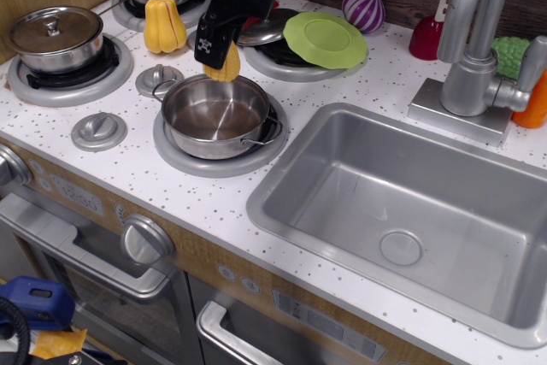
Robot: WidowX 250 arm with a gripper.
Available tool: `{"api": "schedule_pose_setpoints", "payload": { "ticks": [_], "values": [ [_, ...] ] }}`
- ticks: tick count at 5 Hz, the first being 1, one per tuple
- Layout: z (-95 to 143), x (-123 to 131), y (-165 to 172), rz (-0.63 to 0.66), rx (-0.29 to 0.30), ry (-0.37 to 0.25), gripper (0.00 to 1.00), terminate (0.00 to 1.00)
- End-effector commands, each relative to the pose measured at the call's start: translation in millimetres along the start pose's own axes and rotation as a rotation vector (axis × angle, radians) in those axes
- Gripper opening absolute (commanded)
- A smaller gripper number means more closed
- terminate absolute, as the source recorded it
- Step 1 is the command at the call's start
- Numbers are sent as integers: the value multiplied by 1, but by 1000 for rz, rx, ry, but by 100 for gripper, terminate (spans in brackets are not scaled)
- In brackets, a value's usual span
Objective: Put corn in pan which is on stove
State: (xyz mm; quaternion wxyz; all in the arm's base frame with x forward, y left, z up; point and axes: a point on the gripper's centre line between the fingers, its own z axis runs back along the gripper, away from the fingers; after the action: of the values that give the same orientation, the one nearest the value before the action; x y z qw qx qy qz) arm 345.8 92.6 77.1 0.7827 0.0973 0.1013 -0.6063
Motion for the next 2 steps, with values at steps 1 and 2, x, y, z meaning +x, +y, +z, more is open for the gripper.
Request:
{"api": "schedule_pose_setpoints", "payload": {
  "ticks": [1, 2],
  "values": [
    [17, -15, -9, 69, 51, -39, 100, 0],
    [7, -14, -16, 100, 40, -73, 100, 0]
  ]
}}
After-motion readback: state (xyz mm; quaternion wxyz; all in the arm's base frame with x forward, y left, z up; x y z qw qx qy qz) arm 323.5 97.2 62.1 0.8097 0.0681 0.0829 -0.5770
